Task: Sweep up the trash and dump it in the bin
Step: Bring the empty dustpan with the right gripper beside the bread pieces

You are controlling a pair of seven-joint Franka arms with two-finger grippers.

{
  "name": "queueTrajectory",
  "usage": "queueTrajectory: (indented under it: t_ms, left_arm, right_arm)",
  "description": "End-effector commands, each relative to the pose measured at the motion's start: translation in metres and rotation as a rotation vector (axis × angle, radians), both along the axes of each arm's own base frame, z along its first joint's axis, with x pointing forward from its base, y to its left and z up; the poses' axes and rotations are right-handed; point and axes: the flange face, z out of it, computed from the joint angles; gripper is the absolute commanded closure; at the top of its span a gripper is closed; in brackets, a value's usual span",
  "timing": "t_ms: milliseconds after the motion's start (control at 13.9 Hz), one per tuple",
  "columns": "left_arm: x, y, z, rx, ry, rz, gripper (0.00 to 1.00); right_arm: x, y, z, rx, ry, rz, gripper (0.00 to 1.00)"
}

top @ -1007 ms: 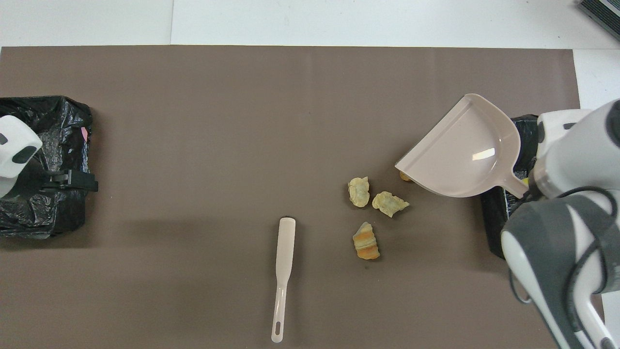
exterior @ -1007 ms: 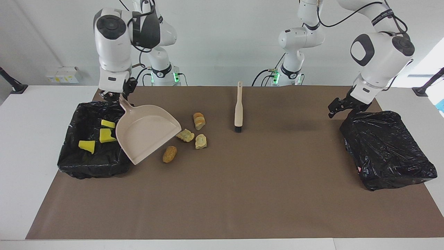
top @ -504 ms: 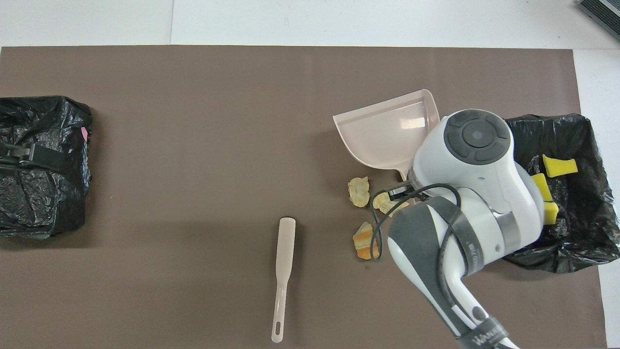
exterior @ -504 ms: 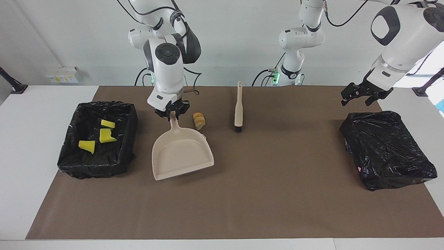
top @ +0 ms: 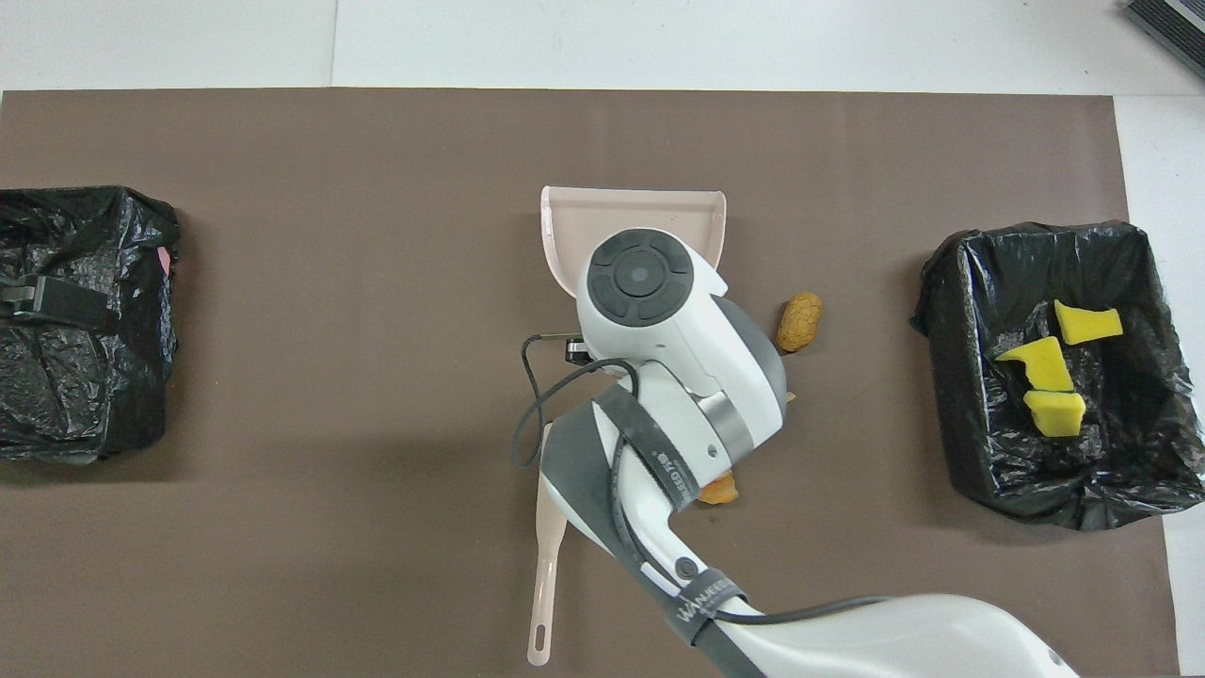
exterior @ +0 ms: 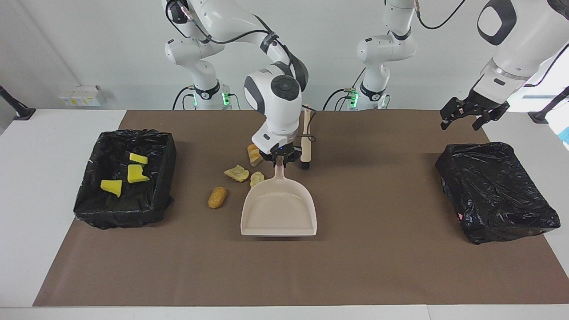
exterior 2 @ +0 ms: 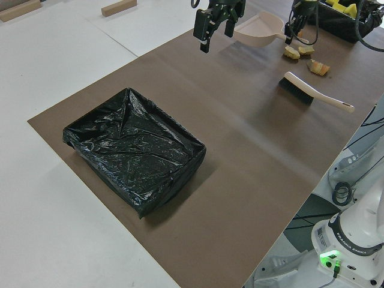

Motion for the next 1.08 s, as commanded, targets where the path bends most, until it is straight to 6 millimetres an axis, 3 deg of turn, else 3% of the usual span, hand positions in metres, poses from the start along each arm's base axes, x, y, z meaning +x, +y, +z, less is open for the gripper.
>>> queueTrajectory:
  t_ms: [0,144,288,360,432,576,1007]
  left_arm:
    - [-0.019,-0.002,0.030,0.002,-0.029,-0.006,0.00]
    - [-0.024,-0.004,0.030,-0.012,-0.028,-0.001,0.00]
    - [-0.024,-0.002,0.028,-0.044,-0.031,0.010,0.00]
    - [-0.024,-0.003,0.030,-0.050,-0.038,0.012,0.00]
    - [-0.024,-0.003,0.029,-0.055,-0.036,0.015,0.00]
    - [-0.024,-0.006,0.028,-0.055,-0.035,0.027,0.00]
    - [-0.023,-0.008,0.026,-0.054,-0.029,0.021,0.00]
  right_arm:
    - [0.027,0.047,-0.015,0.050,-0.028,-0.078,1.00]
    - [0.025,0.074,-0.032,0.086,-0.067,-0.106,1.00]
    - [0.024,0.079,-0.041,0.091,-0.073,-0.109,1.00]
    - [0.023,0.080,-0.040,0.089,-0.071,-0.104,0.44]
    - [0.024,0.076,-0.033,0.090,-0.075,-0.102,0.00]
    - [0.023,0.070,-0.007,0.115,-0.091,-0.110,0.00]
    - [-0.008,0.052,0.037,0.091,-0.073,-0.048,0.00]
